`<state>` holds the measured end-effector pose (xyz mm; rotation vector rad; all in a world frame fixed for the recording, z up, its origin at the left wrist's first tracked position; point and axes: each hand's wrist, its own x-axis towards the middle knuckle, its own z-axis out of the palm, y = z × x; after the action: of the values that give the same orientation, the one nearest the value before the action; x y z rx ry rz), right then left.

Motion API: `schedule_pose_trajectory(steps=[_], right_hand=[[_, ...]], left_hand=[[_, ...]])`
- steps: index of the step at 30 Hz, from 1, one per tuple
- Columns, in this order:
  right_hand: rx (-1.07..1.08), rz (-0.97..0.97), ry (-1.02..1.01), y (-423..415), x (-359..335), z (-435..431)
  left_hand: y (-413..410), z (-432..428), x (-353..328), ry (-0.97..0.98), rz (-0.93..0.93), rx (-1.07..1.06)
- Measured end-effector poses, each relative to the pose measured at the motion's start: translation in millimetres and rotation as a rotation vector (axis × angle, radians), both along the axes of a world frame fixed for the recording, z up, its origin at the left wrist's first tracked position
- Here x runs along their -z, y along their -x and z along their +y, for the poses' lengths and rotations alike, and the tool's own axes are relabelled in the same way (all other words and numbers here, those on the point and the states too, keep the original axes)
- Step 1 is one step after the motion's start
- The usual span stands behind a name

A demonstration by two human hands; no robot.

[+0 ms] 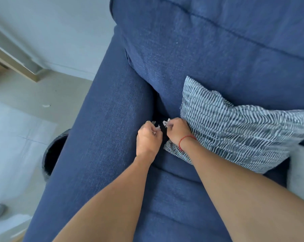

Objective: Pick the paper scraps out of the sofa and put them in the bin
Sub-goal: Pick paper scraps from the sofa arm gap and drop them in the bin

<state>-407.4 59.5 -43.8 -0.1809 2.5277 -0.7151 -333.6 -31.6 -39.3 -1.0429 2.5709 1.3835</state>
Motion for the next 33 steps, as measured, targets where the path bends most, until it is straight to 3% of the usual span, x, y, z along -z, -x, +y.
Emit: schedule_pose_trajectory(steps=[5, 11, 17, 23, 33], right_hand=[[0.012, 0.007, 0.118, -2.0, -29.5, -14.9], [-0.008, 0.019, 0.169, -29.6, -59.3, -86.7], [-0.114, -0.036, 0.270, -70.7, -85.2, -186.3], [-0.261, -0.114, 0.240, -132.5, -72.9, -274.2], [-0.471, -0.272, 0.138, -190.0, -65.5, -344.9]], left_hand=[[3.2, -24.6, -41.8, -0.050, 0.084, -0.071], [-37.4, -103.1, -68.5, 0.043, 0.179, -0.147], [-111.1, -208.2, -67.2, 0.087, 0.072, -0.394], [-177.5, -284.0, -51.6, 0.059, -0.073, -0.605], [-214.5, -325.9, -41.6, -0.023, -0.113, -0.636]])
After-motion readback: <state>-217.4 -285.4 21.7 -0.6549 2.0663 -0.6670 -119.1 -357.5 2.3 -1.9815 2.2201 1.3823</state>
